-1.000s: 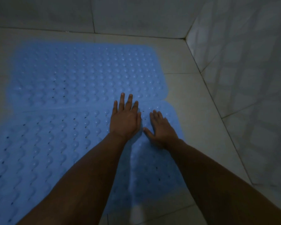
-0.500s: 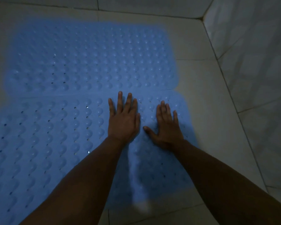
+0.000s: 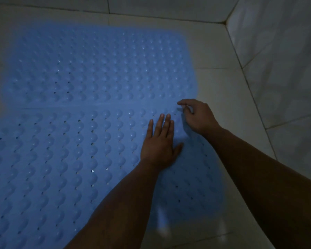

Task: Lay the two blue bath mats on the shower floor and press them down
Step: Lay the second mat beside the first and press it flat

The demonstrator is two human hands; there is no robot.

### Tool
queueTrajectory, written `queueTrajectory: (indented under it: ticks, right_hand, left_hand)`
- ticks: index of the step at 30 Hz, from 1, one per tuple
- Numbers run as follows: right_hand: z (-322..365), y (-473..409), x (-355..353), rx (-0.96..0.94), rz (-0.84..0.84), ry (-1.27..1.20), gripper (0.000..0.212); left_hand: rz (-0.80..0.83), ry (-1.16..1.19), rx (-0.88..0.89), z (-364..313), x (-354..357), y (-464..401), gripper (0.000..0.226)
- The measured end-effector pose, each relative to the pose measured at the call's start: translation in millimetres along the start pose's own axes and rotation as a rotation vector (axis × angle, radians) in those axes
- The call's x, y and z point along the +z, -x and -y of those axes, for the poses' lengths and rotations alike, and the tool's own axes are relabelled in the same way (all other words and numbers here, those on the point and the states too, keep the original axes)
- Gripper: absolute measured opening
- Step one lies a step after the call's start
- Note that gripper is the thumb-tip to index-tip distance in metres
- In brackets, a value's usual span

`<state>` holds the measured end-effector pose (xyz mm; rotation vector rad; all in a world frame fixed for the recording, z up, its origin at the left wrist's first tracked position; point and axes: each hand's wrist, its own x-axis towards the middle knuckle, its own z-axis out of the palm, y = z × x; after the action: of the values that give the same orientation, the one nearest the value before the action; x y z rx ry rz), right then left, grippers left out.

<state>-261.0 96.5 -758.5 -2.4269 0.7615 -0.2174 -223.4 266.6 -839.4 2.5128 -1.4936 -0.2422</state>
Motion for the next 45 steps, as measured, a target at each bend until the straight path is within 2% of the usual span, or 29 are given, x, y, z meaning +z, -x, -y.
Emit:
queueTrajectory:
  ticks: [5,10,12,14,16,18,19,23,26,29,33,38,41,43,45]
  right_hand:
    - [-16.5,-0.5,18.6,-0.113,-0.192,-0.057,0.026]
    - [-18.9,10.0,23.5,-0.132,-0.213,-0.031,0.023]
    - [-10.2,8.6,15.7,-0.055,-0.151,-0.054,0.021]
    - [5.2,0.6,2.9,0.089,0.027,-0.045,0.02]
    - [22.6,-14.5,-6.6,0.173,0.225,-0.01,0.023]
    - [46.5,-21.9,-14.2,0.216,0.317,0.002,0.027]
    - [57.7,-22.5,-14.2,0.215,0.33,0.015,0.029]
    - [90.7,11.8,30.9,0.073,0.268,0.189,0.041]
    - [82.1,57.5,92.7,0.03,0.302,0.284,0.065]
    - [68.9,78.6,123.6,-0.067,0.187,0.412,0.082]
    - [69.7,81.3,128.5,-0.093,0.092,0.499,0.086]
    - [63.1,79.0,133.1,-0.084,0.088,0.516,0.089]
    - [68.0,77.3,130.7,-0.062,0.193,0.485,0.099]
    - [71.5,66.5,117.2,0.0,0.381,0.391,0.109]
    - [81.9,43.7,89.9,0.115,0.577,0.261,0.107]
  left_hand:
    - [-0.022,0.016,-0.013,-2.4,0.1,0.1,0.088]
    - [0.038,0.026,-0.027,-1.4,0.9,-1.4,0.094]
    - [0.072,0.076,-0.037,-0.1,-3.1,-3.4,0.095]
    - [0.136,0.157,-0.034,3.5,-17.9,-8.6,0.092]
    - [0.207,0.265,-0.045,11.2,-38.5,-15.5,0.078]
    - [0.13,0.352,-0.122,29.3,-64.5,-11.5,0.055]
    - [0.056,0.34,-0.155,41.6,-73.3,-6.9,0.052]
    - [-0.119,0.149,-0.262,93.1,-77.8,19.0,0.064]
    - [-0.138,0.072,-0.329,105.1,-78.5,35.8,0.071]
    - [-0.122,0.032,-0.338,112.2,-76.3,44.4,0.071]
    - [-0.155,0.036,-0.338,121.8,-62.4,46.4,0.057]
    - [-0.207,0.084,-0.309,126.0,-57.5,42.0,0.054]
    - [-0.224,0.087,-0.311,129.5,-62.0,43.2,0.056]
    - [-0.223,0.081,-0.298,127.9,-67.0,45.0,0.058]
    - [-0.192,0.097,-0.277,121.2,-69.1,46.7,0.061]
